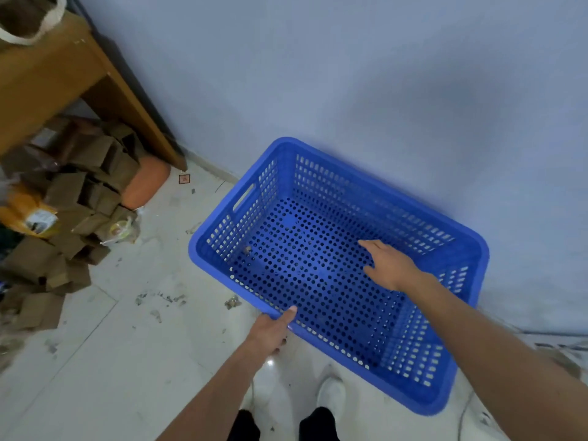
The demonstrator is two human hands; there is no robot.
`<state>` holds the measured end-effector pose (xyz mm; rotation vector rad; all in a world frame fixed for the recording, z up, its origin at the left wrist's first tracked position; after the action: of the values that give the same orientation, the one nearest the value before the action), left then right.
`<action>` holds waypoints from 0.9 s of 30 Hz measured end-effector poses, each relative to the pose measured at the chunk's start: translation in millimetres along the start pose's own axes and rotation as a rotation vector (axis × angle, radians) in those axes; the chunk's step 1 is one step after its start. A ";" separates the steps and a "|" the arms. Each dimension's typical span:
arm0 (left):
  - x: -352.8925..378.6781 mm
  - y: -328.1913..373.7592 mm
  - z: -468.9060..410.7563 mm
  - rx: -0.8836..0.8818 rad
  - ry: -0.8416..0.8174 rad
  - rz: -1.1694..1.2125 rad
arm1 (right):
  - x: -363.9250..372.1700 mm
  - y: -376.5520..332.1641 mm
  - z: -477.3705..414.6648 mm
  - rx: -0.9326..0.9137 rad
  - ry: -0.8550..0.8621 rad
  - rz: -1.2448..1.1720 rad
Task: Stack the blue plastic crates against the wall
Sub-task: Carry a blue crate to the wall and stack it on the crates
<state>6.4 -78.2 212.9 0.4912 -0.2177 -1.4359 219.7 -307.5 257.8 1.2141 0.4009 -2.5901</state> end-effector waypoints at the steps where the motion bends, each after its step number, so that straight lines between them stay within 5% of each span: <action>1: -4.2 4.3 1.7 0.018 -0.021 -0.097 | 2.3 -3.3 4.9 0.002 -0.001 -0.010; 8: -37.4 31.9 4.5 0.110 -0.023 -0.815 | 4.6 -23.7 51.2 0.082 0.060 -0.077; 14: -29.7 91.2 30.5 0.582 0.042 -1.412 | 27.8 -57.2 102.4 0.130 0.090 -0.222; 19: -18.3 115.5 44.3 0.962 0.082 -1.606 | 85.1 -92.5 133.3 0.161 0.029 -0.345; 27: -36.7 90.2 -12.7 0.830 0.020 -2.049 | 153.1 -70.8 143.5 0.294 0.101 -0.060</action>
<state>87.3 -34.6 247.5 1.6667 -0.2810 -3.3222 -0.8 -308.7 237.0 1.4510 0.0756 -2.7179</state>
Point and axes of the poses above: each hand's wrist, its own z-axis away from the middle knuckle, its own x-axis out of the palm, y = z × x, the point moved 10 cm from there along -z, towards the middle knuckle, and after that the axes turned 2 degrees about z, right-handed, at the moved point
